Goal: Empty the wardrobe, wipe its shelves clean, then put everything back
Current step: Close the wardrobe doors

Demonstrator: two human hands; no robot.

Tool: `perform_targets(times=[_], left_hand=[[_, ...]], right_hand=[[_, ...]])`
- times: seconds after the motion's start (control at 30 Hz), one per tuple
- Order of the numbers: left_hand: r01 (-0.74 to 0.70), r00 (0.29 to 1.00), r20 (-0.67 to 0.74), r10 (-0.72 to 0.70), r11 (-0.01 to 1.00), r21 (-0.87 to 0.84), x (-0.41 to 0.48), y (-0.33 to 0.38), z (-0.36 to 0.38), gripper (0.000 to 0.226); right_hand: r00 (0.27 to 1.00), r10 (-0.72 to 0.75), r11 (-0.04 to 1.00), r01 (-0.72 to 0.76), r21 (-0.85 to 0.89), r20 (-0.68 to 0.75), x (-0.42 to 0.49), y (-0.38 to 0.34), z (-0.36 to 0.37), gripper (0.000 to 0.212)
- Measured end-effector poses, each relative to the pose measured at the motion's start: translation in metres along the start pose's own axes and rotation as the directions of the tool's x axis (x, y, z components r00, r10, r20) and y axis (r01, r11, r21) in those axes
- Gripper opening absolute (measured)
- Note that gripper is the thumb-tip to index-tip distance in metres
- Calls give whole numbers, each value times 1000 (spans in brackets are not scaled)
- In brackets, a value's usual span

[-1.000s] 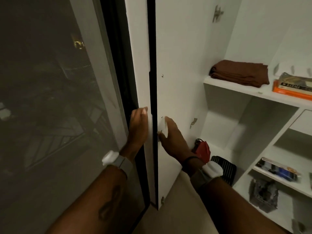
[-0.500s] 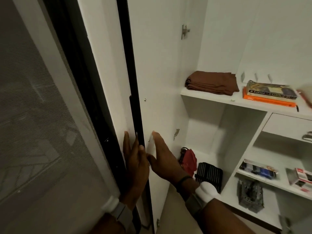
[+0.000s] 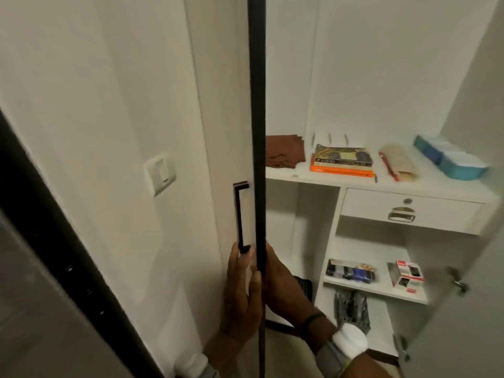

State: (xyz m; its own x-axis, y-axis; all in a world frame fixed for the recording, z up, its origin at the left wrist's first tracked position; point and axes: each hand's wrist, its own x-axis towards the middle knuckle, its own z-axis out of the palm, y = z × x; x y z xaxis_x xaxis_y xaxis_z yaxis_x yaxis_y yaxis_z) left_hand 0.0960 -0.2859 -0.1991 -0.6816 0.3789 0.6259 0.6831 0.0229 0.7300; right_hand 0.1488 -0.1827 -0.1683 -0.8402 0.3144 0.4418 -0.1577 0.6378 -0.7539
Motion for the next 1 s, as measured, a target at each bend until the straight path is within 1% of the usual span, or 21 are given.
perform_targets(times=[0.07,0.1,0.17,0.2,0.27,0.3,0.37,0.43,0.5,0.6,0.7,0.77,0.8,0.83,0.93,1.0], left_hand=[[16,1000,21,-15,999,-52,11,18,33,48],[28,999,35,-26,999,-46,21,25,48,47],[41,995,85,-45,998,40,49,40,78,44],[49,991,120,-60,995,91,64,44,93,39],[39,982,175,-65,988,150,95,46,121,17],[27,978,197,-63,983,181,110,46,133,10],[-25,966,255,-46,963,268,134,36,152,14],[-58,944,326,-49,948,311,153,27,168,18],[-117,922,387,-16,941,319,170,23,184,20],[-160,903,429,29,948,274,197,20,208,17],[-208,900,428,87,947,245,219,11,234,23],[-267,904,399,154,931,247,231,2,249,35],[-271,904,396,163,933,235,237,-1,257,40],[-254,906,395,149,940,227,243,-3,262,39],[-243,907,399,138,943,227,256,-10,274,26],[-225,903,417,107,943,245,262,-11,280,25]], right_hand=[[993,109,994,-108,14,-44,-5,23,-35,45],[984,163,987,-162,15,-70,-4,36,-51,38],[962,251,968,-252,10,-111,6,61,-83,28],[951,287,957,-289,5,-113,12,73,-98,26],[944,311,947,-318,-47,-107,27,93,-123,26],[941,319,941,-329,-82,-112,33,101,-133,27],[926,355,922,-370,-117,-131,45,116,-146,28],[908,389,898,-412,-155,-158,58,133,-156,32],[878,437,870,-468,-157,-198,73,152,-165,39],[816,509,808,-563,-173,-275,98,177,-174,47],[793,492,771,-589,-242,-360,120,194,-187,41],[788,475,752,-595,-284,-391,135,204,-197,37],[782,480,746,-602,-284,-399,142,209,-200,35],[775,487,739,-612,-284,-403,149,214,-202,35],[753,519,737,-634,-234,-405,166,236,-206,47],[740,533,733,-646,-211,-411,173,246,-210,51]])
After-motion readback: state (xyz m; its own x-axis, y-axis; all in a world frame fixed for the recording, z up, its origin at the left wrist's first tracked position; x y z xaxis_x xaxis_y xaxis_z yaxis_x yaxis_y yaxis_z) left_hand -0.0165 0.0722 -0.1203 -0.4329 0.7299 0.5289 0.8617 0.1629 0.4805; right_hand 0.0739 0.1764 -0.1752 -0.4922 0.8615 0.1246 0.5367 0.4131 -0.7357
